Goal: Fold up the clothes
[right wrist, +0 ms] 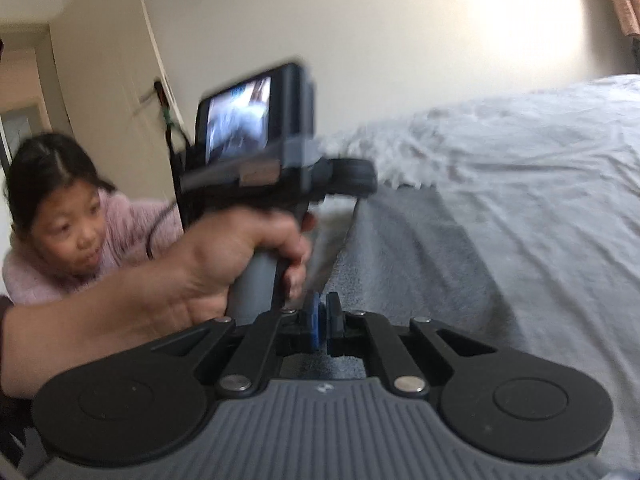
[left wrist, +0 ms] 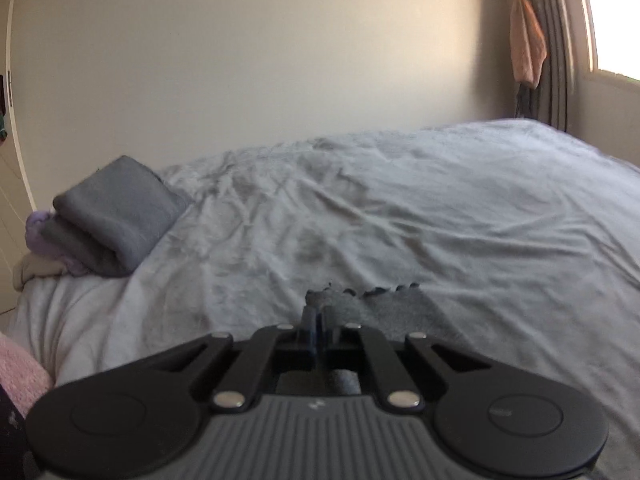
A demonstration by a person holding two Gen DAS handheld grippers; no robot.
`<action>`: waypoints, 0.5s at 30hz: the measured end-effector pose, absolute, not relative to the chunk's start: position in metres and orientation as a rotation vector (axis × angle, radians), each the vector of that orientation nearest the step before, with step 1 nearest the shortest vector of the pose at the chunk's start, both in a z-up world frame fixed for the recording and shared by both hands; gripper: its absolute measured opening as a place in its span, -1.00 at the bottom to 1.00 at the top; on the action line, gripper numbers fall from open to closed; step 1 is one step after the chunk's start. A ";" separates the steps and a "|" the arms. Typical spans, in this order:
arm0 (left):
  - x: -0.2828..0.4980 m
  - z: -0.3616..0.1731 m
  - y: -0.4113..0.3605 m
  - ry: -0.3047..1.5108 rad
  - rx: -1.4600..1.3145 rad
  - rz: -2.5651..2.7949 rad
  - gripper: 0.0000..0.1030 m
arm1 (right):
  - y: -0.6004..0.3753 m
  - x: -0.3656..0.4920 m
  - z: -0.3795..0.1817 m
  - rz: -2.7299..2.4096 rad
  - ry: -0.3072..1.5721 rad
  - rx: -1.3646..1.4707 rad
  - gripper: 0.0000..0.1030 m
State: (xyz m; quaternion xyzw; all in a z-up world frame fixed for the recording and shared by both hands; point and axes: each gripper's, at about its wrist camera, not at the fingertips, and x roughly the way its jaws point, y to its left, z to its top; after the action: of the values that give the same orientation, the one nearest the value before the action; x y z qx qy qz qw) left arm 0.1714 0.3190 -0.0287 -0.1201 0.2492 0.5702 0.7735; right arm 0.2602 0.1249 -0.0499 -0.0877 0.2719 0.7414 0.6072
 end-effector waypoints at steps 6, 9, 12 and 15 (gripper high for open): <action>0.172 -0.036 0.323 0.620 -0.259 1.238 -0.29 | 0.142 0.246 -0.054 1.710 0.650 -0.300 -0.61; 0.172 -0.030 0.311 0.617 -0.242 1.201 -0.03 | 0.139 0.247 -0.047 1.657 0.615 -0.309 -0.37; 0.174 -0.024 0.295 0.628 -0.206 1.128 0.24 | 0.135 0.251 -0.038 1.530 0.598 -0.327 -0.02; 0.171 -0.017 0.275 0.616 -0.200 1.014 0.33 | 0.126 0.261 -0.029 1.301 0.660 -0.335 -0.01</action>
State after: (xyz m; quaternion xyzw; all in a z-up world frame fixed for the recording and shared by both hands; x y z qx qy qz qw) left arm 0.1706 0.2752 -0.0166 -0.0940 0.2899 0.4770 0.8244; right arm 0.2607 0.1255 -0.0295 -0.1524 0.3000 0.5913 0.7329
